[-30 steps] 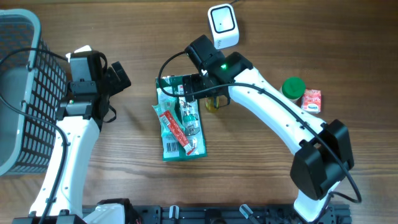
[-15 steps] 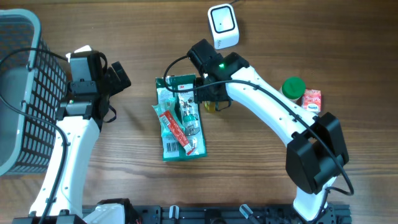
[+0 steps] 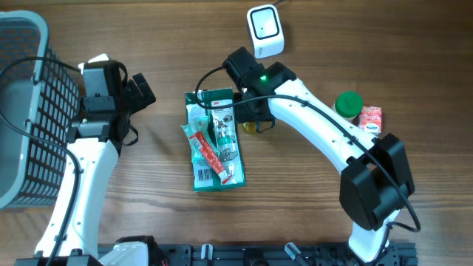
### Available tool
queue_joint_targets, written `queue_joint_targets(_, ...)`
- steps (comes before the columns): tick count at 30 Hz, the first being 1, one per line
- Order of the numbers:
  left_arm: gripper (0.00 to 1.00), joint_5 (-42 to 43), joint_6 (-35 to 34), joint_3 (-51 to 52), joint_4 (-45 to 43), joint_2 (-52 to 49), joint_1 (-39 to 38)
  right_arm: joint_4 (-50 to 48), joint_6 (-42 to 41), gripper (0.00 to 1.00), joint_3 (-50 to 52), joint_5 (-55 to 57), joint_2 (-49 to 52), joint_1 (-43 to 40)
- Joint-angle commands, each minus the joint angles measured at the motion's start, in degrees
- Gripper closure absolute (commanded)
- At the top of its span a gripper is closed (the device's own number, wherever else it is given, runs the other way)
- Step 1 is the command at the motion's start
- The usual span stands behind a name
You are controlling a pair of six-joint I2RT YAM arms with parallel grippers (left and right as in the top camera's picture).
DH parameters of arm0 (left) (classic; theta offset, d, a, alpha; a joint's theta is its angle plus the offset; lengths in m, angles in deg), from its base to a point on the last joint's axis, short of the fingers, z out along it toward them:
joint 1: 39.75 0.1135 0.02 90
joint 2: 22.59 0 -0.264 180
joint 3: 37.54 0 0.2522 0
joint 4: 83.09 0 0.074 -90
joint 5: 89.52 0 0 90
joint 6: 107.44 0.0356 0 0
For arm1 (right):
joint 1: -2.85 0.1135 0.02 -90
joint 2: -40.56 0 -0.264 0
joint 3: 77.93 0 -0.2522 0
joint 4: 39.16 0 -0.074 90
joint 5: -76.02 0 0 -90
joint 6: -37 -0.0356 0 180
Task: Scan the item barcode
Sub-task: 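Move the right gripper to the Vim bottle and grasp it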
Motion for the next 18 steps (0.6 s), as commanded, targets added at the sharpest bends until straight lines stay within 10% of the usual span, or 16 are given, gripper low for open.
queue_joint_targets(1, 0.0, -0.52, 0.72, -0.52, -0.15, 0.26, 0.24, -0.07, -0.07, 0.54, 0.63, -0.15, 0.66, -0.31)
queue_joint_targets(18, 0.0, -0.52, 0.72, -0.52, -0.15, 0.26, 0.24, -0.74, 0.0, 0.54, 0.63, -0.09, 0.66, -0.39)
